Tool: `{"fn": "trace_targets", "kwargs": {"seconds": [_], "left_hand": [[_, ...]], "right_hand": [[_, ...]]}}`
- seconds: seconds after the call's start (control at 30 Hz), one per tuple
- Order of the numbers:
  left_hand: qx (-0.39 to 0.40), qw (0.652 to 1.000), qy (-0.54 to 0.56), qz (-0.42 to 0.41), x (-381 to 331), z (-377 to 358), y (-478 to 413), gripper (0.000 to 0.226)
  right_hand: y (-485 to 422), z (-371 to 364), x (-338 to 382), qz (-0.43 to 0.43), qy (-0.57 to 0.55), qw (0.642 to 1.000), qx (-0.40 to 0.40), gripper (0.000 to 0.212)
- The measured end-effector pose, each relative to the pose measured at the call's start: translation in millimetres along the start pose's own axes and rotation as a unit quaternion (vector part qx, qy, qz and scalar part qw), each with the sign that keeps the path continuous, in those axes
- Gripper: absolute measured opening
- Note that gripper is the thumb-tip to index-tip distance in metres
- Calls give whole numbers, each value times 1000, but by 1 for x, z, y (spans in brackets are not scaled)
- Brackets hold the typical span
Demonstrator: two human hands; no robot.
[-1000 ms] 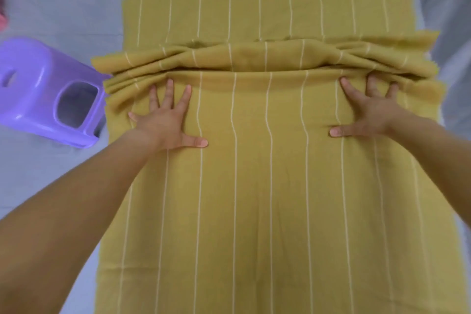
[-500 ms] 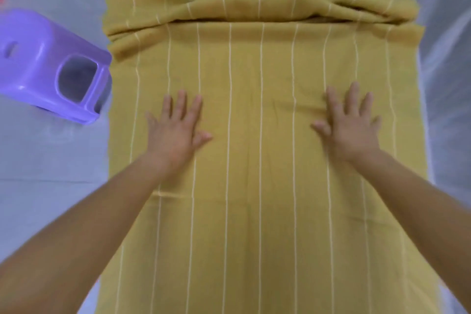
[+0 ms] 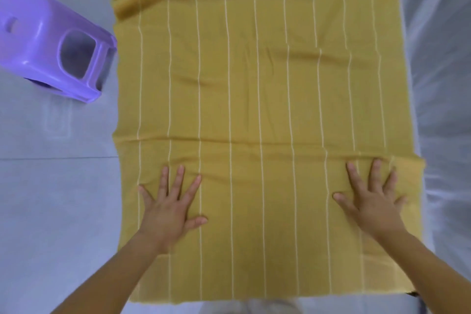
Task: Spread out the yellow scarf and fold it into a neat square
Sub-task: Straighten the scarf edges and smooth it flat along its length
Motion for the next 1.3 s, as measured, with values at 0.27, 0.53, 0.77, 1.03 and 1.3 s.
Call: {"fn": "trace_targets", "kwargs": {"seconds": [0.27,0.53,0.77,1.03,1.3], "left_hand": [[-48,998,-14,30,25,54,-88,96],[-99,995,15,32,11,65,-69,94],[-86,994,45,44,-12,-30,89,76],[-18,998,17,62,16,-44,123,79],[-43,995,14,-94,13,-31,117,89]], "right_hand": [[-98,51,29,26,-9,999,-40,78],[-78,52,44,28,-40,990,-130,82],[57,-33,-19,130,59,986,-84,74],[81,-46,-79,149,132,977,-76,71],[87,-37,-86,245,158,954,-64,73]]}}
Point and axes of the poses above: each hand's wrist, its own y-axis away from the middle knuckle, its own z-axis out of the back of the hand, x = y × z, the point moved 5 cm from there along -y, towards the middle knuckle, and after that the axes turned 12 degrees about -x, right-handed, at the moved point
